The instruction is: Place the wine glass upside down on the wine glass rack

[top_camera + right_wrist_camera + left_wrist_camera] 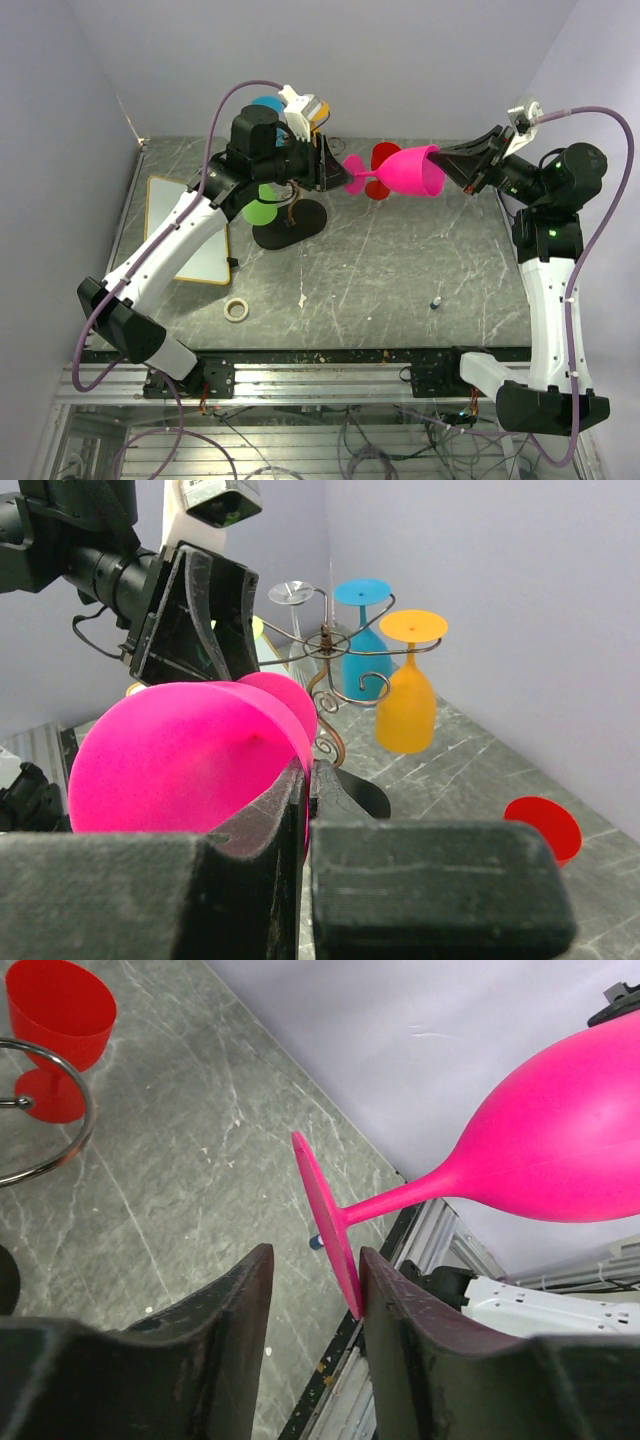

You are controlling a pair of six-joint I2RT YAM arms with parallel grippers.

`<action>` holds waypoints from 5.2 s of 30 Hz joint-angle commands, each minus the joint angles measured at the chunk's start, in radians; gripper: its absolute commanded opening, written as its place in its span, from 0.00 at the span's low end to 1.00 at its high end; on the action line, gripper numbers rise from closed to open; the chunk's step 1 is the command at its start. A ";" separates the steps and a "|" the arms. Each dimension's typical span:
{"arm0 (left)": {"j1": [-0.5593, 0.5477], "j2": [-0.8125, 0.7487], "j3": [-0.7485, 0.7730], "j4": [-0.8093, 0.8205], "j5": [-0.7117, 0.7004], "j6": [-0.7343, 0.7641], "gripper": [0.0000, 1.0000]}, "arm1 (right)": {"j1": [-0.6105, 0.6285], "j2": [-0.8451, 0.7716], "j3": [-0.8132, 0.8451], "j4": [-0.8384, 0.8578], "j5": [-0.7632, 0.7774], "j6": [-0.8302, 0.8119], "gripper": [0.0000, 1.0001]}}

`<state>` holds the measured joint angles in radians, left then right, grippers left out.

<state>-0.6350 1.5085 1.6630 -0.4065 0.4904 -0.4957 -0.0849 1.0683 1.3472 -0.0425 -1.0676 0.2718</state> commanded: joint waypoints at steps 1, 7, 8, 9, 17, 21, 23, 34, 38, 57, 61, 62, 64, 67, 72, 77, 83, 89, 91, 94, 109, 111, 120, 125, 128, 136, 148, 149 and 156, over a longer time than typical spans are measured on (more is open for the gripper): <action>-0.012 0.008 0.031 0.054 0.052 -0.033 0.47 | -0.003 -0.017 -0.016 0.069 -0.004 0.048 0.00; -0.012 0.001 0.023 0.060 0.056 -0.029 0.25 | -0.003 -0.026 -0.030 0.053 0.009 0.021 0.00; -0.012 0.000 0.023 0.061 0.056 -0.028 0.21 | -0.003 -0.026 -0.032 0.052 0.009 0.017 0.00; -0.012 -0.003 0.022 0.062 0.056 -0.027 0.16 | -0.003 -0.026 -0.036 0.051 0.010 0.012 0.00; -0.002 -0.043 0.026 0.039 0.011 -0.002 0.07 | -0.003 -0.038 -0.048 -0.041 0.041 -0.113 0.17; 0.030 -0.063 0.022 0.029 -0.006 0.013 0.07 | -0.003 -0.048 -0.041 -0.122 0.066 -0.199 0.35; 0.061 -0.075 0.019 0.028 -0.009 0.011 0.07 | -0.003 -0.056 -0.037 -0.165 0.074 -0.244 0.41; 0.135 -0.193 0.047 -0.074 -0.121 0.289 0.07 | -0.003 -0.084 -0.014 -0.379 0.108 -0.473 0.67; 0.136 -0.232 0.051 -0.140 -0.164 0.431 0.07 | -0.003 -0.079 -0.045 -0.400 0.119 -0.547 0.68; 0.001 -0.197 0.118 -0.171 -0.553 0.884 0.07 | -0.003 -0.072 -0.324 -0.341 0.191 -0.629 0.68; -0.036 -0.183 0.105 -0.143 -0.582 0.944 0.07 | -0.004 -0.054 -0.325 -0.344 0.196 -0.633 0.68; -0.043 -0.178 0.102 -0.140 -0.587 0.960 0.07 | -0.003 -0.052 -0.328 -0.344 0.197 -0.634 0.68; -0.057 -0.168 0.097 -0.137 -0.590 0.994 0.07 | -0.003 -0.048 -0.333 -0.339 0.201 -0.632 0.68; -0.083 -0.149 0.096 -0.142 -0.605 1.037 0.07 | -0.003 -0.043 -0.335 -0.339 0.201 -0.634 0.69; -0.114 -0.110 0.094 -0.150 -0.628 1.103 0.07 | -0.003 -0.042 -0.337 -0.339 0.202 -0.639 0.69; -0.142 -0.074 0.097 -0.158 -0.644 1.123 0.07 | -0.003 -0.044 -0.341 -0.336 0.197 -0.639 0.69; -0.156 -0.022 0.108 -0.180 -0.680 1.149 0.07 | -0.003 -0.049 -0.341 -0.338 0.189 -0.641 0.69; -0.164 -0.011 0.085 -0.169 -0.763 1.197 0.07 | -0.003 -0.053 -0.341 -0.339 0.183 -0.645 0.70; -0.165 -0.012 0.072 -0.162 -0.786 1.211 0.07 | -0.003 -0.051 -0.341 -0.341 0.181 -0.645 0.70; -0.166 -0.013 0.055 -0.155 -0.806 1.227 0.07 | -0.003 -0.051 -0.341 -0.341 0.179 -0.646 0.70; -0.167 -0.051 -0.012 -0.141 -0.874 1.269 0.07 | -0.004 -0.053 -0.341 -0.332 0.197 -0.645 0.71; -0.167 -0.062 -0.021 -0.144 -0.873 1.271 0.07 | -0.004 -0.051 -0.340 -0.332 0.199 -0.645 0.71; -0.167 -0.110 -0.050 -0.154 -0.858 1.272 0.07 | -0.017 -0.051 -0.369 -0.328 0.196 -0.639 0.72; -0.167 -0.139 -0.060 -0.170 -0.837 1.291 0.07 | -0.025 -0.049 -0.371 -0.324 0.190 -0.634 0.72; -0.167 -0.154 -0.065 -0.178 -0.831 1.304 0.07 | -0.032 -0.050 -0.372 -0.321 0.185 -0.630 0.72; -0.167 -0.193 -0.085 -0.213 -0.775 1.360 0.07 | -0.050 -0.050 -0.377 -0.316 0.172 -0.621 0.73; -0.167 -0.229 -0.092 -0.241 -0.694 1.363 0.07 | -0.077 -0.050 -0.385 -0.301 0.150 -0.601 0.74; -0.167 -0.230 -0.091 -0.245 -0.682 1.366 0.07 | -0.078 -0.049 -0.387 -0.300 0.149 -0.601 0.74; -0.167 -0.230 -0.097 -0.250 -0.637 1.371 0.07 | -0.085 -0.049 -0.390 -0.296 0.144 -0.595 0.75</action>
<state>-0.7940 1.3075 1.5711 -0.6529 -0.2043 0.8715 -0.1612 1.0283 0.9703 -0.3637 -0.9085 -0.3325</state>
